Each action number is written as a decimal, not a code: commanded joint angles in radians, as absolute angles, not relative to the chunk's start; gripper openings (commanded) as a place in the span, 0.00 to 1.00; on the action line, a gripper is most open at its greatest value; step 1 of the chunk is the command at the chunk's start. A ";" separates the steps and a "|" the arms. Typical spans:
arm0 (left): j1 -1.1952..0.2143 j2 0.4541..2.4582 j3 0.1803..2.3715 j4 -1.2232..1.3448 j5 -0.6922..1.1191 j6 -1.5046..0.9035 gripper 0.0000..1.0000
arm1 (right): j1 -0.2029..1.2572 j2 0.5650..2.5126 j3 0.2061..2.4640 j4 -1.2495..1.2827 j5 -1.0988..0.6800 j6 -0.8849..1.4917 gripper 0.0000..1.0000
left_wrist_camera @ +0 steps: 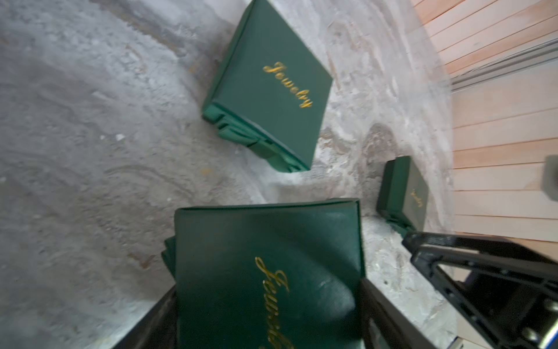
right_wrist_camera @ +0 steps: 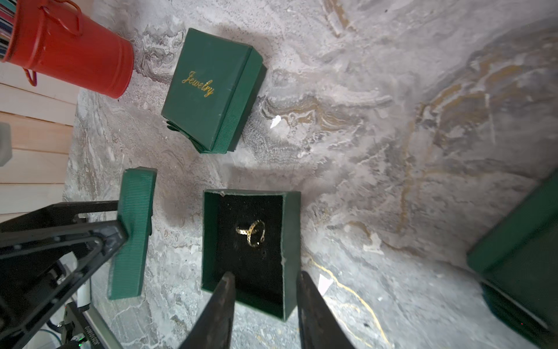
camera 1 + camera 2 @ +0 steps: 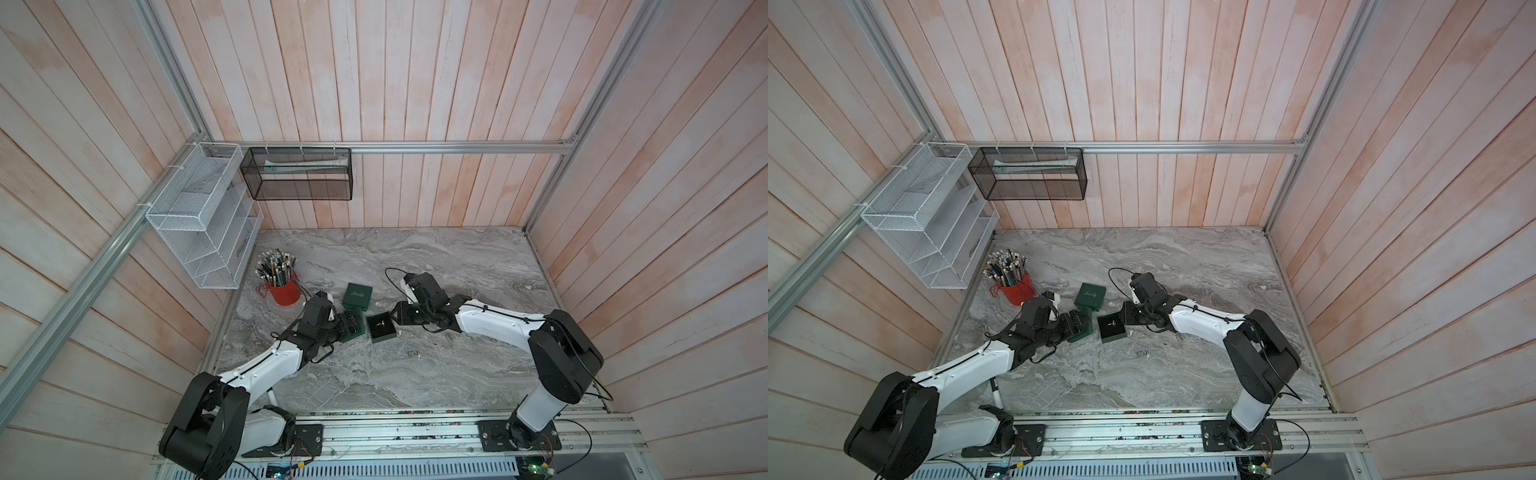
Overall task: Take the rings out of the lift-off lid box
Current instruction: Place the lid at the center of the board.
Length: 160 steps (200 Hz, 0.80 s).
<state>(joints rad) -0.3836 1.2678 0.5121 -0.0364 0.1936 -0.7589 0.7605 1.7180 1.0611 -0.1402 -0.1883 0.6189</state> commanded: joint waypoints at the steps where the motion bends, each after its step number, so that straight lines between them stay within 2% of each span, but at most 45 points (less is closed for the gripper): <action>1: -0.370 1.282 0.488 -0.106 0.103 -0.719 0.72 | 0.787 1.763 1.118 -0.207 -0.174 0.576 0.35; 76: -0.364 1.411 0.511 -0.092 0.100 -0.667 0.79 | 0.815 1.896 1.222 -0.276 -0.137 0.542 0.34; 111: -0.364 1.336 0.501 -0.104 0.102 -0.661 0.93 | 0.820 1.914 1.237 -0.275 -0.116 0.542 0.33; 127: -0.364 1.287 0.503 -0.136 0.082 -0.651 1.00 | 0.821 1.922 1.241 -0.279 -0.103 0.546 0.29; 160: -0.365 1.222 0.523 -0.202 0.048 -0.634 1.00 | 0.822 1.941 1.250 -0.293 -0.082 0.552 0.20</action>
<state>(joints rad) -0.3687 1.2610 0.5140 -0.1295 0.0887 -0.6609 0.8158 1.9095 1.2224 -0.2565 -0.1211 0.5507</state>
